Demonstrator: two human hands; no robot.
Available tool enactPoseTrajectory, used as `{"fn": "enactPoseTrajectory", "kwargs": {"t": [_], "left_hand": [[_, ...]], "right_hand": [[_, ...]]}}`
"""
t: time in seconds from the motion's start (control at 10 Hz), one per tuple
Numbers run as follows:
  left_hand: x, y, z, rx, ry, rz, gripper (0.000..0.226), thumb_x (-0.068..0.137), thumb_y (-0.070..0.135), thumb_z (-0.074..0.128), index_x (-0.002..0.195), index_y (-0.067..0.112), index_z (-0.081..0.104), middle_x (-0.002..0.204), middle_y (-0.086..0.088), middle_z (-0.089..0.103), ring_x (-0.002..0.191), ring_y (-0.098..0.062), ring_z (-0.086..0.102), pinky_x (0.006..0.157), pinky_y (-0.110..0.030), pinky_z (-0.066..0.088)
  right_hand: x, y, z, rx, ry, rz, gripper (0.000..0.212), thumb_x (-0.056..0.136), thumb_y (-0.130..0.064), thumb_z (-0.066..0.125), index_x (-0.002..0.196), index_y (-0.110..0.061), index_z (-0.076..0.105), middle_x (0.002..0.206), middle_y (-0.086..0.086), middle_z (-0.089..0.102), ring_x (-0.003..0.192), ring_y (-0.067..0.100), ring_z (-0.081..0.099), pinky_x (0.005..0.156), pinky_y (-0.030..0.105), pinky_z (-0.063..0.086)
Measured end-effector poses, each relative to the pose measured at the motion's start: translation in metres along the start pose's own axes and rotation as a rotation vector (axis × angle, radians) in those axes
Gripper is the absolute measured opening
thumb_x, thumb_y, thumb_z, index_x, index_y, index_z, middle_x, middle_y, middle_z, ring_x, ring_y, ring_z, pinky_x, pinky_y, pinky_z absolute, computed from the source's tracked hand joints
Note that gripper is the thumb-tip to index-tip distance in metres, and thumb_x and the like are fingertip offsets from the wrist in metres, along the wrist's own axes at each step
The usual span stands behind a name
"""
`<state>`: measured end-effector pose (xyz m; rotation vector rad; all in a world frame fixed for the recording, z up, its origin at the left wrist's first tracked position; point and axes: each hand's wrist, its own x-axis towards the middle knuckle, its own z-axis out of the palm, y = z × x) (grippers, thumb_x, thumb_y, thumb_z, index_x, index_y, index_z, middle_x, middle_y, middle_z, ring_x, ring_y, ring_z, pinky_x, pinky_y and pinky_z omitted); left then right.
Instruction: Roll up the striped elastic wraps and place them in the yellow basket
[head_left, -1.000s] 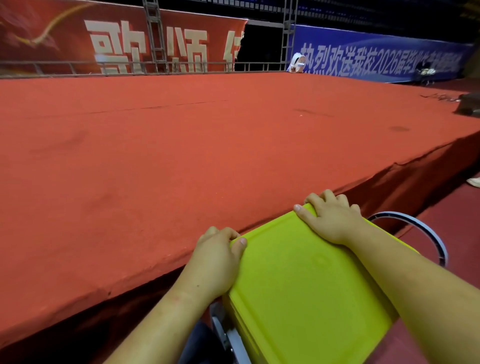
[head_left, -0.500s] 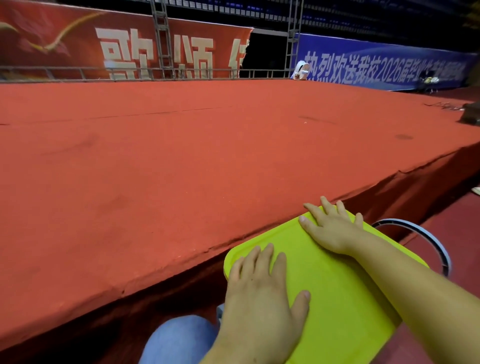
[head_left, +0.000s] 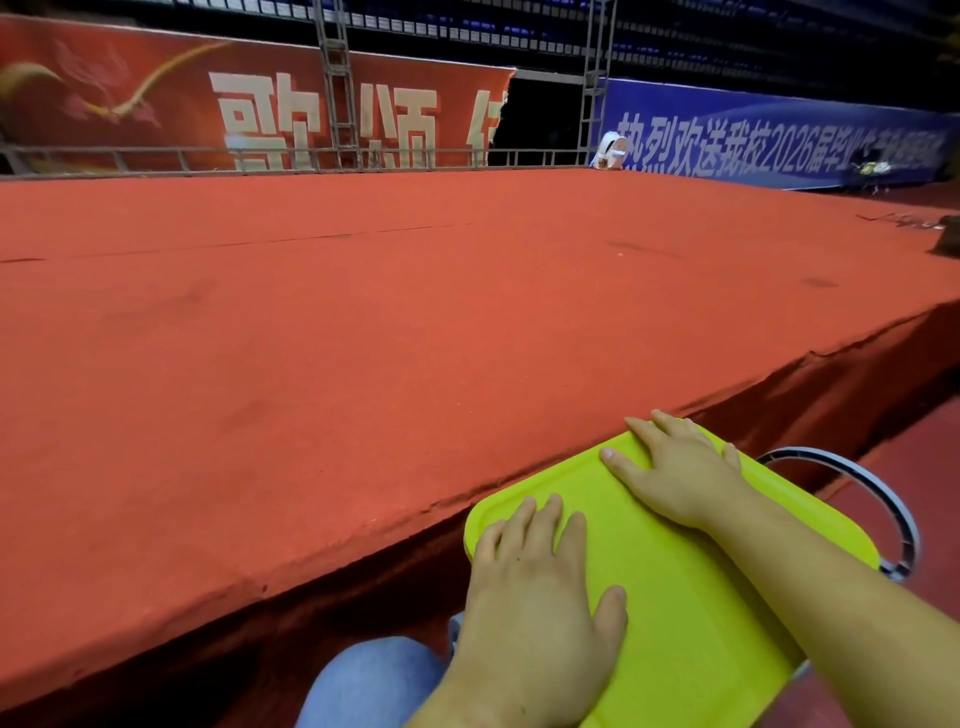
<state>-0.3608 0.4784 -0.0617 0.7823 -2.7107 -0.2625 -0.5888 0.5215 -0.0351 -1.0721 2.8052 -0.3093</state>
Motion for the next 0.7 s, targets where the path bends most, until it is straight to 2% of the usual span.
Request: {"fn": "enactPoseTrajectory", "kwargs": {"t": [0.1,0.2,0.3,0.5,0.6,0.7], "left_hand": [[0.003,-0.014,-0.003,-0.058,0.063,-0.025,0.069,0.091,0.064,0.04,0.148,0.027,0.051,0.158,0.001,0.047,0.15,-0.022,0.04,0.123,-0.037,0.014],[0.005,-0.034,-0.006,-0.149,0.049,-0.109,0.072,0.101,0.061,0.039,0.162,0.029,0.02,0.168,0.009,0.017,0.157,-0.014,0.013,0.125,-0.031,0.004],[0.004,-0.04,-0.006,-0.338,-0.022,-0.135,0.078,0.102,0.057,0.046,0.164,0.028,0.01,0.161,0.015,0.013,0.15,-0.01,0.015,0.125,-0.028,0.017],[0.001,-0.055,-0.018,-0.551,-0.156,-0.089,0.081,0.101,0.053,0.053,0.165,0.026,0.011,0.164,0.021,0.011,0.151,-0.002,0.014,0.122,-0.019,0.013],[-0.007,-0.074,-0.02,-0.616,-0.142,-0.099,0.073,0.103,0.052,0.052,0.164,0.03,0.018,0.159,0.027,0.019,0.151,0.003,0.015,0.121,-0.017,0.014],[-0.03,-0.1,-0.032,-0.659,-0.057,-0.163,0.053,0.103,0.049,0.054,0.153,0.042,0.037,0.146,0.03,0.037,0.144,0.006,0.029,0.119,-0.014,0.02]], "right_hand": [[0.001,-0.005,-0.001,-0.04,-0.006,-0.01,0.081,0.093,-0.082,0.03,0.162,-0.039,0.028,0.173,-0.007,0.015,0.161,0.025,0.01,0.122,0.067,0.013],[-0.003,-0.005,0.005,-0.048,0.017,-0.012,0.08,0.094,-0.082,0.026,0.162,-0.039,0.027,0.174,-0.006,0.014,0.161,0.025,0.009,0.123,0.067,0.013],[-0.009,-0.006,0.011,-0.05,0.038,-0.007,0.079,0.095,-0.081,0.023,0.162,-0.04,0.025,0.174,-0.006,0.012,0.161,0.024,0.007,0.124,0.066,0.011],[-0.005,-0.014,-0.004,-0.06,-0.069,0.046,0.091,0.088,-0.089,0.026,0.163,-0.037,0.023,0.175,-0.007,0.009,0.161,0.023,0.009,0.123,0.064,0.018],[-0.001,-0.018,-0.003,-0.06,-0.106,0.12,0.095,0.087,-0.091,0.024,0.165,-0.036,0.017,0.175,-0.006,0.001,0.161,0.026,0.007,0.122,0.065,0.018],[-0.001,-0.018,0.008,-0.041,-0.017,0.161,0.099,0.083,-0.094,0.022,0.16,-0.032,0.035,0.173,0.0,0.021,0.158,0.028,0.025,0.121,0.063,0.027]]}}
